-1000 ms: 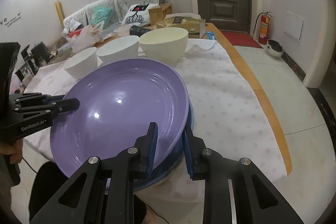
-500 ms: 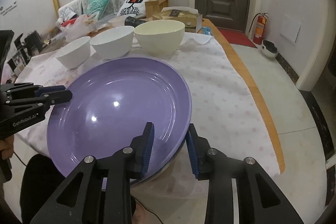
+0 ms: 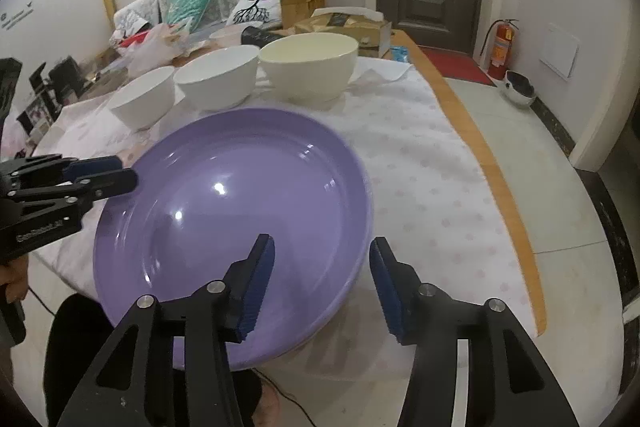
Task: Organize plates and bowls
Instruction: 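Lower the purple plate onto the blue plate and open both tools, then grasp the white bowl rim with both tools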
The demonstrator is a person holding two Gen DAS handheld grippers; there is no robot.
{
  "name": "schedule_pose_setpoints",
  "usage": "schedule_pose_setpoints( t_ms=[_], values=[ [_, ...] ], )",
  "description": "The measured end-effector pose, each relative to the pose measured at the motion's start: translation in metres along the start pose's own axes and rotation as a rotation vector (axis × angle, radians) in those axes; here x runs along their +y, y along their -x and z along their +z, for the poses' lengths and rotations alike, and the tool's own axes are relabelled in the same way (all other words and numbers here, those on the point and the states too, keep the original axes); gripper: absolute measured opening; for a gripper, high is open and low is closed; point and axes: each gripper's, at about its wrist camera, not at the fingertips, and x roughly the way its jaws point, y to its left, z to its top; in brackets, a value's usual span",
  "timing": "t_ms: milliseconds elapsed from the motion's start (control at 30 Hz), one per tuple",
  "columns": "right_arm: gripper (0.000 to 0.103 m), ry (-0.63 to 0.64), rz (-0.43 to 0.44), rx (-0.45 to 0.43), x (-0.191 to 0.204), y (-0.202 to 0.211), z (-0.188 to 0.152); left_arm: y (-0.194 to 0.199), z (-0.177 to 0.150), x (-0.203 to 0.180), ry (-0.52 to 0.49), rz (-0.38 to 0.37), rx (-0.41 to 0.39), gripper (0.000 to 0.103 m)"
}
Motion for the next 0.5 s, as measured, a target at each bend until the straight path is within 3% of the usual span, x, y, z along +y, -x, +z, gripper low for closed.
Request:
schedule_pose_setpoints(
  t_ms=[267,500],
  values=[
    [0.066,0.075,0.088,-0.042,0.014,0.004,0.025,0.019,0.025,0.046,0.058,-0.056,-0.055,0.043],
    [0.081,0.171,0.268,-0.027,0.053,-0.011,0.071,0.024,0.06,0.123,0.139,-0.056,-0.072,0.048]
  ],
)
